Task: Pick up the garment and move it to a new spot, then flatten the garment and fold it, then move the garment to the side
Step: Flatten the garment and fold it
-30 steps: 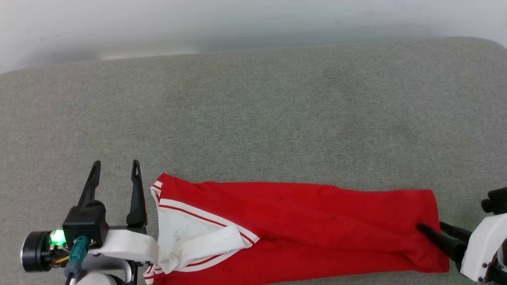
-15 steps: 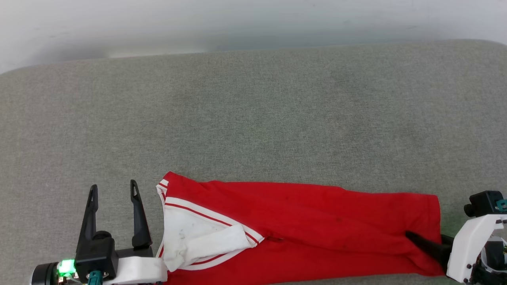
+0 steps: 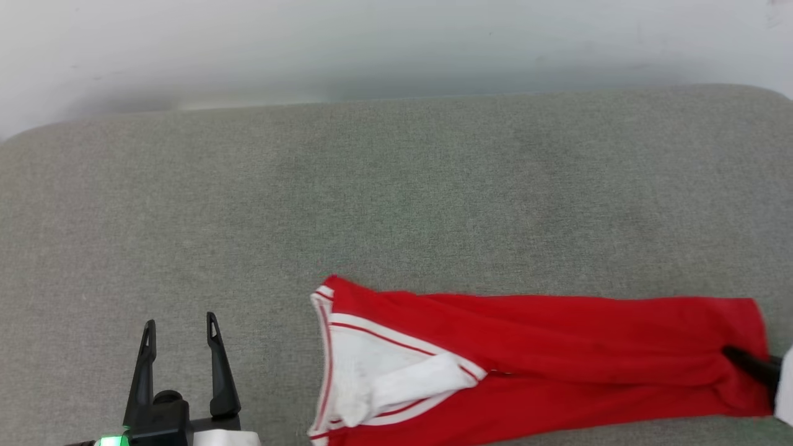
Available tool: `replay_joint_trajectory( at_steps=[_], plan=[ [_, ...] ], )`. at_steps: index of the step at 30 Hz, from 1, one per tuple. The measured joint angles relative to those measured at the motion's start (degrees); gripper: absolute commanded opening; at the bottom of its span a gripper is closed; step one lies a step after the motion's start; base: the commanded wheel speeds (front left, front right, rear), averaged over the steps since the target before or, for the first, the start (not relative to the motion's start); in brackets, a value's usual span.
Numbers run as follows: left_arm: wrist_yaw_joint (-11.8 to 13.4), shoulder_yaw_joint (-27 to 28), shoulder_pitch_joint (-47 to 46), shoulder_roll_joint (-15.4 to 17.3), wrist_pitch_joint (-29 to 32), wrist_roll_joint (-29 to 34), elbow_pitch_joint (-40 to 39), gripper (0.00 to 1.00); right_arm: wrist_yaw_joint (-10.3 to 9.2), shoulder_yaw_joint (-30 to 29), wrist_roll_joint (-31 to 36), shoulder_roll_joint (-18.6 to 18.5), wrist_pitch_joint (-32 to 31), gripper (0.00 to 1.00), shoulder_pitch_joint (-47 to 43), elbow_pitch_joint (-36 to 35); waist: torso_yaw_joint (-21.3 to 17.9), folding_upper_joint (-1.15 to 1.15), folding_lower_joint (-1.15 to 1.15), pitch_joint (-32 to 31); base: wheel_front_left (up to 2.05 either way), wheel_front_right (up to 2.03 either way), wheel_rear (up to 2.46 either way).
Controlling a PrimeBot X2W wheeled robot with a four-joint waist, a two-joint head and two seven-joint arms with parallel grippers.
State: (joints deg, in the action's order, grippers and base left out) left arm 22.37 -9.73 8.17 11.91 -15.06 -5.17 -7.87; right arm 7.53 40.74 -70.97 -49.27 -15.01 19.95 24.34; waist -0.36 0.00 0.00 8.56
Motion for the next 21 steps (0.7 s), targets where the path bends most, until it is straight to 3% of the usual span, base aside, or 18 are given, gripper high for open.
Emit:
replay_joint_trajectory(
  at_steps=[5, 11, 17, 21],
  plan=[
    [-1.6, 1.1, 1.1, -1.3, 0.0, 1.4, 0.3, 1.00, -0.01, -1.3, 1.0, -3.0, -2.9, 0.00, 0.0, 1.2, 0.0, 0.00, 0.00, -1.0, 0.00, 0.00, 0.00],
    [-3.1, 1.9, 2.2, -2.4, 0.0, 2.3, 0.4, 1.00, -0.03, -1.9, -1.3, -3.8, -7.2, 0.00, -0.4, -8.0, 0.2, 0.00, 0.00, -2.1, 0.00, 0.00, 0.00],
    [-4.1, 2.2, 2.5, -3.5, 0.0, 3.1, 0.2, 1.00, -0.03, -1.5, -1.1, -2.8, -9.9, 0.00, 0.6, -20.9, 0.4, 0.00, 0.00, -2.3, 0.00, 0.00, 0.00],
    [-4.7, 2.2, 2.4, -3.9, 0.0, 3.5, 0.0, 1.00, -0.03, 0.7, 3.3, 0.8, -12.9, 0.00, 5.3, -25.7, 0.8, 0.00, 0.00, -1.8, 0.00, 0.00, 0.00]
  ],
)
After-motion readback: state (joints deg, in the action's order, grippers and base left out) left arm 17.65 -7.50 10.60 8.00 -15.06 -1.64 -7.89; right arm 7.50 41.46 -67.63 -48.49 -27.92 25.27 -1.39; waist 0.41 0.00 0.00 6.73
